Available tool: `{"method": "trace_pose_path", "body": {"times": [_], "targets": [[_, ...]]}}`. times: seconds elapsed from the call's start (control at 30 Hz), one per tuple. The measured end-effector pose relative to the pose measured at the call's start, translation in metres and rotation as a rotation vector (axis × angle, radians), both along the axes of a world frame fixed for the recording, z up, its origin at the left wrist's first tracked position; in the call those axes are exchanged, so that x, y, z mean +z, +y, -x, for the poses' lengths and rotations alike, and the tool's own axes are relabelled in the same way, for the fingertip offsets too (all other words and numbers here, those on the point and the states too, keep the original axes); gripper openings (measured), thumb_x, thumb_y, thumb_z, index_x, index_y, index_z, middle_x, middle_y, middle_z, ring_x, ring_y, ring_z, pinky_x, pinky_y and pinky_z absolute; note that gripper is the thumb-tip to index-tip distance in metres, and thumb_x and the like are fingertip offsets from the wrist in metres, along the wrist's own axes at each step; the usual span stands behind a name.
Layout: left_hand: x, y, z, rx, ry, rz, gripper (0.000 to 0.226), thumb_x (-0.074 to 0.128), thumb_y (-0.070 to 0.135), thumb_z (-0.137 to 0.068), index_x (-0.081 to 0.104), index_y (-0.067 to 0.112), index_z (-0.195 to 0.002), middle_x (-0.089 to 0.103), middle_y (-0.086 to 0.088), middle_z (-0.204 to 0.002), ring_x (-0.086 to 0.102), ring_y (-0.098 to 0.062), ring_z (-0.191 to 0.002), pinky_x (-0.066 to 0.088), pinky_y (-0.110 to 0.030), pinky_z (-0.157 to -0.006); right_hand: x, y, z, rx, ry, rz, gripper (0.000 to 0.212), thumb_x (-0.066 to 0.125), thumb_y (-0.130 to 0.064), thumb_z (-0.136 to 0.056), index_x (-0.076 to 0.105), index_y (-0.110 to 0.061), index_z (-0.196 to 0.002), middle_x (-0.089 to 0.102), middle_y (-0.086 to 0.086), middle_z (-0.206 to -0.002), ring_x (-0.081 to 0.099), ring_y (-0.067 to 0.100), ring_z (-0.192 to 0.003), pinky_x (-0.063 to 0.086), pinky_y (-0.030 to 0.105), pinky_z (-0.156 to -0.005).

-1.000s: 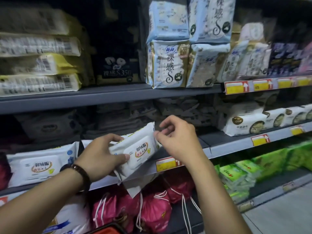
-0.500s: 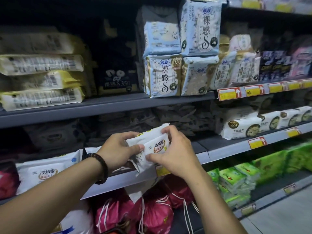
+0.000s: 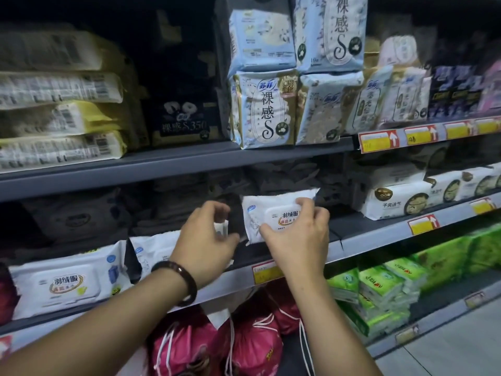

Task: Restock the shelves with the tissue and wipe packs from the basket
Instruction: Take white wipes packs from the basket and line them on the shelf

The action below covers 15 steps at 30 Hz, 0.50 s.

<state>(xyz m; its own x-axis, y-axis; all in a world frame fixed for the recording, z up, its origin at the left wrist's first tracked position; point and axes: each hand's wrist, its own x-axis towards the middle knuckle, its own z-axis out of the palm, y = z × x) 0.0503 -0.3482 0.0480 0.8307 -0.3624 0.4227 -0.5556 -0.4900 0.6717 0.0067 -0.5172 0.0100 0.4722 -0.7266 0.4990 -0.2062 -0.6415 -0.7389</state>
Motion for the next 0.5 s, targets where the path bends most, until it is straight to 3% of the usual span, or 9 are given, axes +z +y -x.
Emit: {"method": "trace_pose_path", "body": {"times": [0.13,0.27,0.37,0.5], "targets": [[-0.024,-0.001,0.012,-0.173,-0.061,-0.337,0.046,0.065,0.022,-0.085,0.058,0.033,-0.13,0.048,0.011,-0.129,0.061,-0.005,-0.09,0.048,-0.021,-0.091,-0.02,0.011,-0.023,0.014,0.099,0.011,0.087,0.087,-0.055,-0.062,0.053,-0.024,-0.136,0.05,0.008,-0.133,0.058,0.035,-0.117,0.051,0.045,-0.1],[-0.042,-0.014,0.009,-0.188,-0.018,-0.479,0.056,0.056,0.03,-0.085,0.044,0.03,-0.139,0.046,0.01,-0.145,0.056,-0.018,-0.128,0.048,-0.035,-0.105,-0.035,0.02,-0.037,0.09,0.065,-0.051,0.088,0.091,-0.046,-0.073,0.051,-0.02,-0.147,0.049,0.01,-0.141,0.056,0.034,-0.126,0.047,0.041,-0.104],[-0.055,-0.024,-0.003,-0.156,0.049,-0.516,0.068,0.049,0.038,-0.081,0.035,0.025,-0.146,0.042,0.004,-0.154,0.053,-0.023,-0.135,0.049,-0.044,-0.106,-0.037,0.015,-0.038,0.123,0.092,-0.018,0.084,0.086,-0.044,-0.08,0.05,-0.02,-0.151,0.049,0.008,-0.15,0.056,0.032,-0.132,0.047,0.041,-0.106],[-0.064,-0.036,-0.016,-0.128,0.033,-0.586,0.082,0.056,0.044,-0.085,0.022,0.024,-0.157,0.026,0.0,-0.168,0.037,-0.02,-0.15,0.041,-0.042,-0.117,-0.034,0.004,-0.038,0.163,0.241,0.068,0.08,0.074,-0.05,-0.09,0.043,-0.021,-0.157,0.044,0.008,-0.16,0.049,0.032,-0.14,0.041,0.042,-0.116]]}}
